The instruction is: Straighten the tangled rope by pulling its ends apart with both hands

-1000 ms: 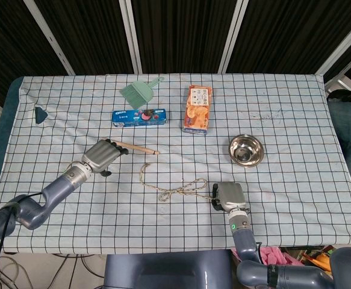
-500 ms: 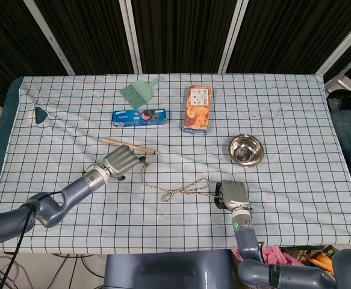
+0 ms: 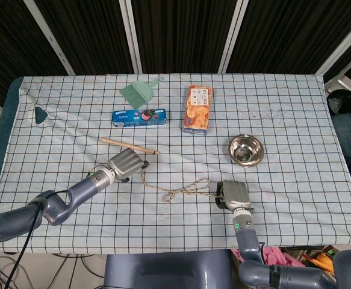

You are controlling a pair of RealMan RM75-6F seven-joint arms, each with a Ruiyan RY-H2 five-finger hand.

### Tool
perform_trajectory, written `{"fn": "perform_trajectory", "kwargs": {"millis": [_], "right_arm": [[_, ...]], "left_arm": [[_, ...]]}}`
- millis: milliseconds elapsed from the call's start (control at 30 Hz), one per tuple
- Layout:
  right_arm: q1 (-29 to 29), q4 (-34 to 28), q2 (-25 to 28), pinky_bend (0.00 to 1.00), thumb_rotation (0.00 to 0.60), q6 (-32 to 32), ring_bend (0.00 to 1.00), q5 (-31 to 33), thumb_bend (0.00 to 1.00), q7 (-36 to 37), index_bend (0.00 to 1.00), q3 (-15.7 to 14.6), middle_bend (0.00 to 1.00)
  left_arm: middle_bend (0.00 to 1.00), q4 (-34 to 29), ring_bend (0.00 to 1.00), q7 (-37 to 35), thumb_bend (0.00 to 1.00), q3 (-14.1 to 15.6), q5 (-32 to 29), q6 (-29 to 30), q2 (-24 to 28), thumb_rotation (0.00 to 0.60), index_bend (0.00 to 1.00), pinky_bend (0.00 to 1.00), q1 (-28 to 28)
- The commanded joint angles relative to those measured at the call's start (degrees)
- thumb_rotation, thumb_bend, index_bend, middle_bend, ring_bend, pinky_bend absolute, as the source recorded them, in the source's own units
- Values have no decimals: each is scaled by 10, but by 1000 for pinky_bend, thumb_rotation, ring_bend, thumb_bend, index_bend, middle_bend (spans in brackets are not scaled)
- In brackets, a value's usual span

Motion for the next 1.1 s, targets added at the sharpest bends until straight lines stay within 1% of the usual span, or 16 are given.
{"fn": "perform_trajectory", "kwargs": {"millis": [33,167,300,533,800,867,933,1000,1100], "right_arm": [[0,3,-2,1000,600,1,966,-3,408,0,613,0,911],[0,7,-5,1000,600,2,965,-6,408,2,614,1,911],[-1,8,-5,1000,600,2,965,-7,408,2,616,2,911],[-3,8,-3,1000,600,2,966,-9,408,5,617,5,911],[-5,6,0,1000,600,0,966,-9,408,4,620,5,911],[-5,6,0,1000,600,-1,966,-9,408,3,619,4,911],[-5,7,0,1000,600,-2,966,-9,408,3,619,5,911],[-5,7,0,1000,600,-2,965,-9,408,3,619,5,911],[-5,9,0,1000,600,-3,966,-9,409,3,619,5,911]], "left_arm": [[686,1,609,-11,210,-1,1,-4,-2,600,395,536,-8],[687,10,608,-16,210,2,9,-2,-10,600,402,536,-14],[687,24,608,-21,210,6,16,1,-21,600,433,536,-18],[689,54,608,-15,213,16,27,5,-41,600,462,536,-25],[689,80,609,-18,214,18,22,0,-55,600,483,537,-30],[689,88,609,-20,236,18,20,-2,-61,600,494,537,-31],[690,95,609,-24,288,18,20,-1,-67,600,508,537,-32],[690,103,609,-28,306,18,21,0,-72,600,514,537,-33],[691,116,609,-34,307,18,21,0,-78,600,517,537,-36]]}}
